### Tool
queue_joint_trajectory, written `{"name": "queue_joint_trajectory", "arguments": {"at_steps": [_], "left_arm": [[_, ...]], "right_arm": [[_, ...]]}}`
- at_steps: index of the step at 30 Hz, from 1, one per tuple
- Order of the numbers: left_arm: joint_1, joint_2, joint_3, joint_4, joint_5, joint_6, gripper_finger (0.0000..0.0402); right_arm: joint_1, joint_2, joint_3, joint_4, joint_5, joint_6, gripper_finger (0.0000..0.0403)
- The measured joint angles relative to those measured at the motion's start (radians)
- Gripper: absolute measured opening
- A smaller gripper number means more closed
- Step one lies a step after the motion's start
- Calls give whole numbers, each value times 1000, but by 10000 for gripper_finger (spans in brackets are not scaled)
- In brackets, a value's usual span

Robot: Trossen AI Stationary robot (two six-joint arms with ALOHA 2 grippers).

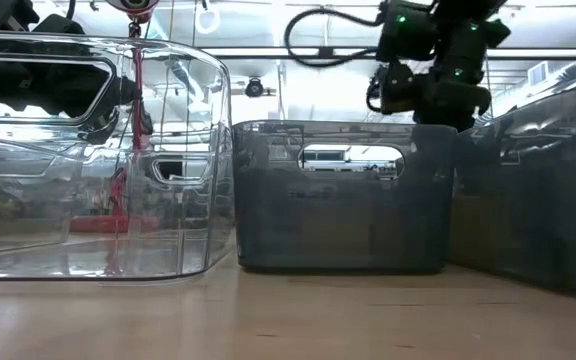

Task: Stack baskets by color
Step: Stack the bottom yellow bin on the right yellow bin

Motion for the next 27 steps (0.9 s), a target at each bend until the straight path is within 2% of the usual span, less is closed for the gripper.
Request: {"name": "queue_joint_trajectory", "arguments": {"at_steps": [8,18,23,27], "left_arm": [[0,0,0,0,0,0,33],[0,0,0,0,0,0,28],[0,0,0,0,0,0,26],[0,0,0,0,0,0,32]], "right_arm": [[24,112,89,-105,-2,-6,178],[26,204,99,-142,-2,-8,175],[26,239,99,-148,6,-16,159],[26,247,99,-164,17,-26,130]]}}
